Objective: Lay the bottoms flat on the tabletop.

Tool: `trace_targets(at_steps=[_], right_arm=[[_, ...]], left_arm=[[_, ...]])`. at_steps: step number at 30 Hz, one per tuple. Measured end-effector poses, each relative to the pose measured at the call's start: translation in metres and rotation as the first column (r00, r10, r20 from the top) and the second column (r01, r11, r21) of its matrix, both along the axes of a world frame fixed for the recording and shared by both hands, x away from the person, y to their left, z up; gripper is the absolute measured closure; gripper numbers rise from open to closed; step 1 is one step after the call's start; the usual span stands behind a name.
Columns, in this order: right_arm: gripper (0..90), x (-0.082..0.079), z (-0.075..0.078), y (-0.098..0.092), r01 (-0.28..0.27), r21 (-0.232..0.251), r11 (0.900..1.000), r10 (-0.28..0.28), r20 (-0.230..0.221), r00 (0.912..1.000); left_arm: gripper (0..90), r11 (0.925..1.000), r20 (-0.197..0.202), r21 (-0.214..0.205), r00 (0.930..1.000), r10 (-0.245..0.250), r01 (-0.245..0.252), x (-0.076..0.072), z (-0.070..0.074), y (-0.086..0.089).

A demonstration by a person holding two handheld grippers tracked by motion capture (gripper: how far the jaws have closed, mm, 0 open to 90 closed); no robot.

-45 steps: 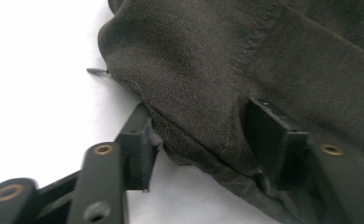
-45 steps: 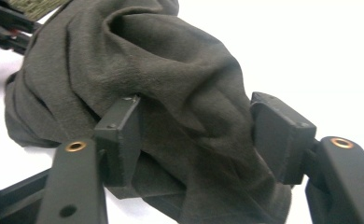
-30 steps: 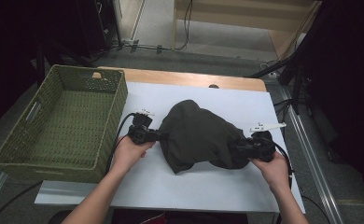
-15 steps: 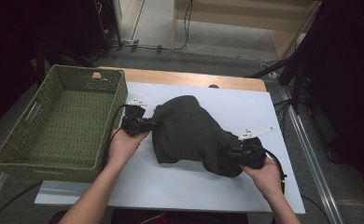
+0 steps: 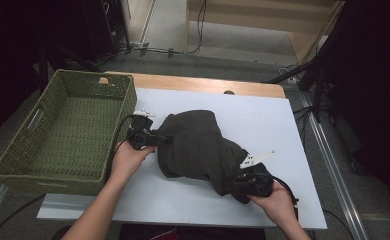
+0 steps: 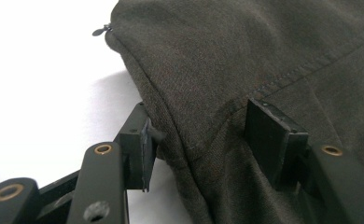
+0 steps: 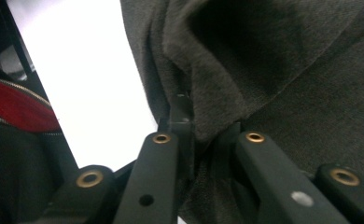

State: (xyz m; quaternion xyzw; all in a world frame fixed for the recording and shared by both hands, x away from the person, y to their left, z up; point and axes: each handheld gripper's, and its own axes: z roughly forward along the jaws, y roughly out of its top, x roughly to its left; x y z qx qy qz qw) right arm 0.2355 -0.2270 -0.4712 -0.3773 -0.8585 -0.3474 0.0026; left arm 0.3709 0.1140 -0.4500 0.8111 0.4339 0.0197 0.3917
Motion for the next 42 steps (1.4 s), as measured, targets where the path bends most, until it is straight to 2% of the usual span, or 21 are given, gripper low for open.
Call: trace_targets(at_steps=[3, 6, 12, 20, 22, 25, 27, 29, 32, 34, 37, 39, 40, 42], right_arm=[[62.3, 0.002, 0.002, -0.005, 0.014, 0.003, 0.9999, -0.014, 0.022, 0.9997], [55.6, 0.003, 0.007, -0.019, 0.049, 0.023, 0.9985, -0.05, 0.041, 0.9979], [50.4, 0.001, 0.015, -0.047, 0.124, 0.06, 0.9904, -0.128, 0.063, 0.9897], [47.0, -0.004, 0.025, -0.071, 0.156, 0.063, 0.9858, -0.163, 0.121, 0.9792], [47.1, -0.006, 0.026, -0.08, 0.175, 0.077, 0.9815, -0.183, 0.117, 0.9761], [42.1, -0.006, 0.024, -0.09, 0.235, 0.074, 0.9692, -0.243, 0.131, 0.9612], [38.3, -0.001, 0.017, -0.092, 0.265, 0.074, 0.9614, -0.272, 0.123, 0.9542], [36.9, 0.005, 0.009, -0.092, 0.286, 0.068, 0.9557, -0.292, 0.1, 0.9511], [32.9, 0.012, 0.001, -0.089, 0.291, 0.05, 0.9553, -0.295, 0.101, 0.9502], [29.9, 0.016, -0.002, -0.087, 0.3, 0.053, 0.9526, -0.304, 0.103, 0.9472], [26.4, 0.022, -0.004, -0.086, 0.312, 0.064, 0.9481, -0.317, 0.102, 0.943], [26.1, 0.027, -0.005, -0.084, 0.335, 0.064, 0.9401, -0.34, 0.114, 0.9333], [26.1, 0.029, -0.005, -0.083, 0.355, 0.06, 0.9328, -0.36, 0.12, 0.9251], [26.0, 0.034, -0.004, -0.084, 0.368, 0.076, 0.9268, -0.375, 0.118, 0.9196]], left_arm=[[44.4, 0.9998, 0.003, 0.018, 1.0, -0.001, 0.001, -0.001, -0.003, -0.002], [44.5, 0.9998, 0.002, 0.019, 1.0, 0.0, 0.0, 0.0, -0.005, -0.001], [41.1, 0.9997, 0.025, 0.02, 0.9996, -0.015, 0.014, -0.001, -0.007, -0.001], [38.2, 0.9997, 0.035, 0.023, 0.9993, -0.011, 0.01, -0.001, -0.009, 0.0], [35.8, 0.9998, 0.034, 0.02, 0.9994, -0.006, 0.005, -0.001, -0.008, 0.0], [34.7, 1.0, 0.015, 0.001, 0.9999, -0.001, 0.001, 0.0, -0.008, 0.001], [31.0, 0.9999, 0.016, -0.009, 0.9999, -0.004, 0.004, 0.0, -0.008, 0.001], [29.5, 0.9999, 0.03, 0.011, 0.9995, -0.006, 0.006, -0.001, -0.008, -0.001], [23.5, 0.9999, 0.032, 0.001, 0.9994, -0.013, 0.013, -0.003, -0.008, -0.001], [20.5, 0.9998, 0.025, -0.011, 0.9996, -0.014, 0.014, -0.003, -0.008, -0.001], [17.7, 0.9998, 0.039, -0.008, 0.9991, -0.017, 0.017, -0.006, -0.008, -0.001], [15.9, 0.9998, 0.047, -0.008, 0.9988, -0.016, 0.016, -0.008, -0.009, -0.001], [15.9, 0.9998, 0.052, -0.004, 0.9985, -0.019, 0.019, -0.009, -0.01, -0.001], [15.9, 0.9998, 0.063, 0.002, 0.9978, -0.02, 0.02, -0.011, -0.01, -0.001]])
